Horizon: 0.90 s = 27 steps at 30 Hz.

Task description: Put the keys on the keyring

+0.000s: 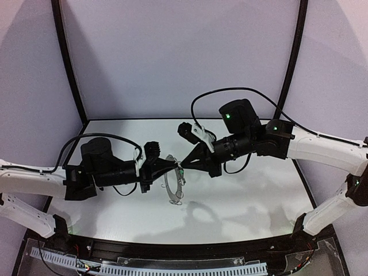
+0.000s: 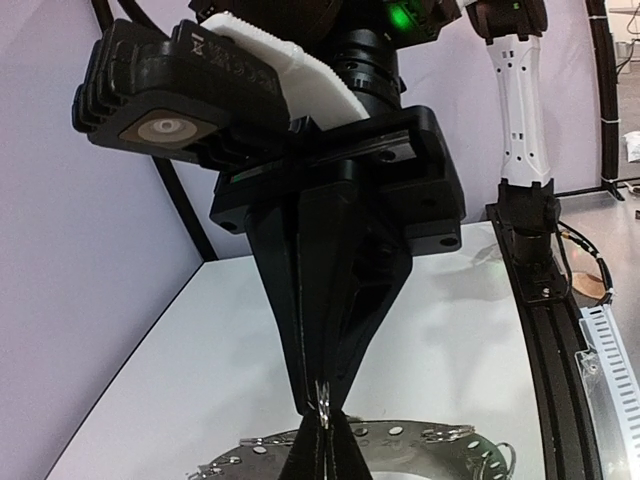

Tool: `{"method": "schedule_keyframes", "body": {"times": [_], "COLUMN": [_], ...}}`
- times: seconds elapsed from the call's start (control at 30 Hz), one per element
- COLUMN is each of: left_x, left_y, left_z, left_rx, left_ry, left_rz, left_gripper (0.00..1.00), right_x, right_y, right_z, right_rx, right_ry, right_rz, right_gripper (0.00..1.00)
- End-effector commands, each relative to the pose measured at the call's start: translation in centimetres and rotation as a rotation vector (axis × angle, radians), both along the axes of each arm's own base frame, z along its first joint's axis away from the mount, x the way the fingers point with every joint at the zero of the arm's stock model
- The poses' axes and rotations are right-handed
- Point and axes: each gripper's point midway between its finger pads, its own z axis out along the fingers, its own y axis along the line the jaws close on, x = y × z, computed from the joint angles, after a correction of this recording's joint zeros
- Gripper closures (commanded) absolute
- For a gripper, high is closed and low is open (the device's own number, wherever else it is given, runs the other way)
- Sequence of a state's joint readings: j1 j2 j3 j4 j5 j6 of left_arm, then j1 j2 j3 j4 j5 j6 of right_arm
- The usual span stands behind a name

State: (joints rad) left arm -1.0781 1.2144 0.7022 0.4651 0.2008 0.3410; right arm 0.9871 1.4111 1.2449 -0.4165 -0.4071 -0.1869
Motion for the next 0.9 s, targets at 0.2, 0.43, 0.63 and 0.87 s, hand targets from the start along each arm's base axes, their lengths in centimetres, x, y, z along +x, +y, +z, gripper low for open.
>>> {"method": "schedule_keyframes", "body": {"times": [0.2,0.43,0.63,0.87], "left_x": [-2.3,-1.5,-1.1,-0.6], "left_y": [0.6,0.3,0.7,0.5], "left_z": [3.6,1.4,0.7,0.1], "left_rx": [-0.134,-0.021,-0.059,-0.051], "left_ry": [-0.107,-0.021,-0.056,-0.067], "left_rz": [-0.101,-0.067,-0.033,-0.014], "left_gripper": [0.99,0.99,0.99,0.99], "right_x": [1.5,2.0,2.3,2.2], "right_y": [-0.4,-1.6,-1.8,-1.3], "right_z": [1.1,2.5,3.5,4.3], "right_rx": [0.009,-0.039,-0.067,-0.097], "right_ry": [-0.025,-0.091,-0.134,-0.188], "right_rz": [-0.057,-0.085,-0.089,-0.079], "right_gripper": [1.0,1.0,1.0,1.0]}}
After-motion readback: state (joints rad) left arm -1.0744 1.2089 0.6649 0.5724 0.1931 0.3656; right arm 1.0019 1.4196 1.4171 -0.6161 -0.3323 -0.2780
